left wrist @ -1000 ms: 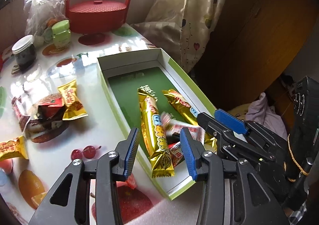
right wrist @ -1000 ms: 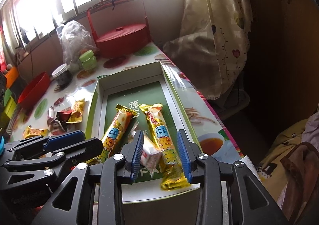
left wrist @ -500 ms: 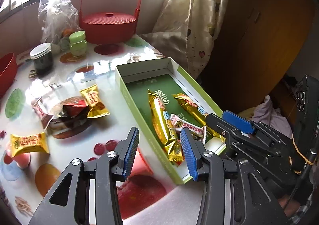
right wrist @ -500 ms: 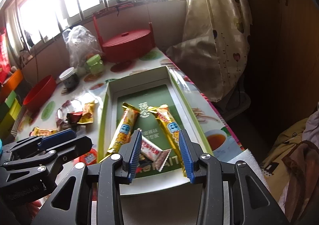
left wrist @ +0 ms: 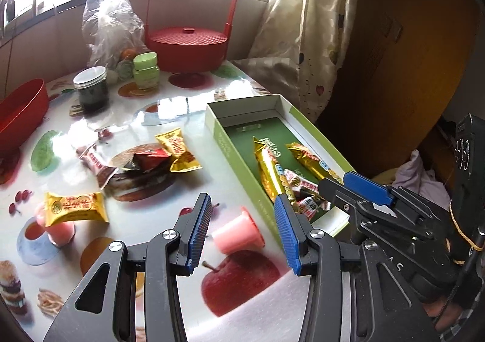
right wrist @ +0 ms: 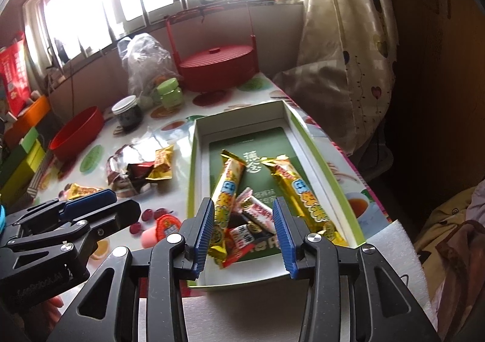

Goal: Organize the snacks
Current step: 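Move both open grippers back over the pink jelly cups on the table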

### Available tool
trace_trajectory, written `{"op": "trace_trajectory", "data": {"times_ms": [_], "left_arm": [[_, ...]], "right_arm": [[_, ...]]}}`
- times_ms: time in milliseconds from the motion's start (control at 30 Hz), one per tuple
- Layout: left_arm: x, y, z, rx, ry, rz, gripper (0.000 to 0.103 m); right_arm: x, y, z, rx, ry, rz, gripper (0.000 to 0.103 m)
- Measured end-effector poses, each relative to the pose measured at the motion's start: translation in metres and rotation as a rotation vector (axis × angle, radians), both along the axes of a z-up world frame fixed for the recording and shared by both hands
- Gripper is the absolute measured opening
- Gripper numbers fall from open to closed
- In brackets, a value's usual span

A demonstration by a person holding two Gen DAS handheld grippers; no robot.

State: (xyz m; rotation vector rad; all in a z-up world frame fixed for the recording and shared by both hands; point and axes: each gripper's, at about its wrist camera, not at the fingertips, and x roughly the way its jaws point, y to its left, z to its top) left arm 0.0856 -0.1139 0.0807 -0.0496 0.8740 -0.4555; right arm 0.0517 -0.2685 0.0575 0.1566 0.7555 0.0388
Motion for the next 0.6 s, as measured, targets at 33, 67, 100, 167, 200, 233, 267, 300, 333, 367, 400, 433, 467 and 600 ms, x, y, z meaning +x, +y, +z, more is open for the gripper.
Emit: {"op": "trace_trajectory", "data": {"times_ms": [33, 67, 100, 167, 200, 233, 267, 300, 333, 367, 400, 433, 467, 600], "left_arm": [[0.000, 0.002, -0.001, -0.002, 0.001, 0.004, 0.045], [-0.001, 0.006, -0.001, -0.003, 0.004, 0.009, 0.045], [-0.001, 0.008, -0.002, -0.003, 0.004, 0.014, 0.045], [-0.002, 0.016, -0.002, -0.003, -0.001, 0.026, 0.045], [-0.003, 0.023, -0.002, -0.005, -0.004, 0.038, 0.045], [-0.004, 0.027, -0.002, -0.006, -0.005, 0.048, 0.045], [-0.004, 0.032, -0.003, -0.010, -0.004, 0.058, 0.045], [-0.005, 0.036, -0.004, -0.013, -0.003, 0.068, 0.045], [-0.006, 0.041, -0.004, -0.013, -0.002, 0.079, 0.045], [-0.006, 0.046, -0.006, -0.012, -0.002, 0.088, 0.045], [-0.007, 0.050, -0.006, -0.011, -0.002, 0.096, 0.045], [-0.008, 0.055, -0.007, -0.011, -0.002, 0.109, 0.045], [-0.008, 0.061, -0.008, -0.014, 0.000, 0.123, 0.045], [-0.010, 0.075, -0.011, -0.020, 0.002, 0.153, 0.045]], "right_arm": [[0.000, 0.001, 0.000, 0.003, 0.000, 0.004, 0.040], [-0.001, 0.003, 0.000, 0.005, 0.001, 0.009, 0.040], [-0.001, 0.005, -0.001, 0.009, 0.001, 0.015, 0.041], [-0.001, 0.009, -0.002, 0.013, 0.003, 0.026, 0.041], [-0.002, 0.011, -0.002, 0.017, 0.002, 0.034, 0.041], [-0.003, 0.013, -0.002, 0.020, 0.002, 0.041, 0.042], [-0.004, 0.015, -0.002, 0.023, 0.002, 0.047, 0.042], [-0.004, 0.018, -0.003, 0.027, 0.000, 0.058, 0.042], [-0.005, 0.020, -0.003, 0.030, 0.000, 0.066, 0.043], [-0.005, 0.022, -0.003, 0.032, 0.001, 0.074, 0.043], [-0.006, 0.025, -0.004, 0.034, 0.002, 0.085, 0.044], [-0.006, 0.027, -0.005, 0.034, 0.003, 0.094, 0.044], [-0.006, 0.029, -0.006, 0.033, 0.006, 0.102, 0.044], [-0.006, 0.038, -0.009, 0.042, 0.009, 0.133, 0.045]]}}
